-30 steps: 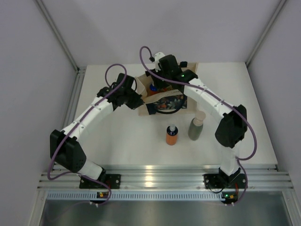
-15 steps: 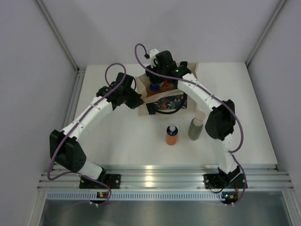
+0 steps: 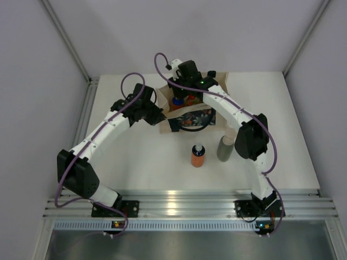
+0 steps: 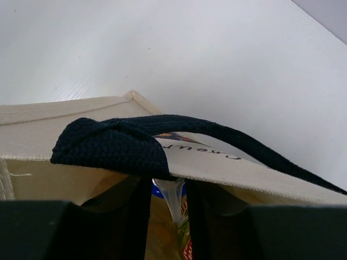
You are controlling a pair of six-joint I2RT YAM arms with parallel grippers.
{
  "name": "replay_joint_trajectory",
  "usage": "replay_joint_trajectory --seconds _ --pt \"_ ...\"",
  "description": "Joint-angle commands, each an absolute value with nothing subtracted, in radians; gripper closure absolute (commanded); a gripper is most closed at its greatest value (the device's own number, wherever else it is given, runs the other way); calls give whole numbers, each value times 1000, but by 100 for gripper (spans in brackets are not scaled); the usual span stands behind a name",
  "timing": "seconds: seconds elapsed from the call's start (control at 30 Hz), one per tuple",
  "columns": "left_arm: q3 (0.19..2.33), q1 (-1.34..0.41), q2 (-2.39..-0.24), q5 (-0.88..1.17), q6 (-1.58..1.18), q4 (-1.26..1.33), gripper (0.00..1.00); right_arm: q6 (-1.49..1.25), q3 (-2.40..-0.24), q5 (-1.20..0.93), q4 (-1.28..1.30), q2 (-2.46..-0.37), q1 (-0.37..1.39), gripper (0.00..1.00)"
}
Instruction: Take the personal care products out of the canvas bag
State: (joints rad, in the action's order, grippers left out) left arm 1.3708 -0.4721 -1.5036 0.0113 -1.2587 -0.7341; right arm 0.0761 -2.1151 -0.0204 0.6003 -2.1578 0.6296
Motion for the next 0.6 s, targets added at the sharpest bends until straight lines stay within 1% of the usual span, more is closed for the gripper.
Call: replay_joint_trajectory --seconds 0.0,0.07,0.1,0.17,0.27,0.3,0.33,0.43,0.47,0.53,0.57 --pt "1390 -482 -1516 123 -1259 -746 100 71 -2126 -26 607 -2149 624 70" --pt "1391 -482 -1514 123 -1258 -746 100 66 -2114 -29 606 -2148 627 61" --pt "1393 -480 -1514 123 -1258 -746 100 66 -2108 -29 606 -2148 629 59" --pt "1393 -479 -1514 123 -1256 -747 100 69 -2102 -28 606 -2149 635 65" --pt "1390 -474 -1509 123 -1255 -746 100 66 -2100 -21 606 -2149 638 65" --pt "1388 -474 -1508 123 -1255 -746 100 66 -2100 -20 604 -2149 640 71" --pt "1388 -472 -1509 123 -1253 -747 100 64 -2100 -18 606 -2149 638 72" --pt "1388 -471 -1512 127 -1253 -746 100 67 -2098 -20 606 -2146 640 73" --pt "1388 -471 -1513 129 -1253 -746 100 72 -2098 -20 606 -2145 641 84" --pt "1388 -468 -1512 126 -1252 -746 100 74 -2098 -20 604 -2135 643 97" --pt "1388 -466 -1511 124 -1252 -747 100 74 -2103 -21 604 -2131 644 100"
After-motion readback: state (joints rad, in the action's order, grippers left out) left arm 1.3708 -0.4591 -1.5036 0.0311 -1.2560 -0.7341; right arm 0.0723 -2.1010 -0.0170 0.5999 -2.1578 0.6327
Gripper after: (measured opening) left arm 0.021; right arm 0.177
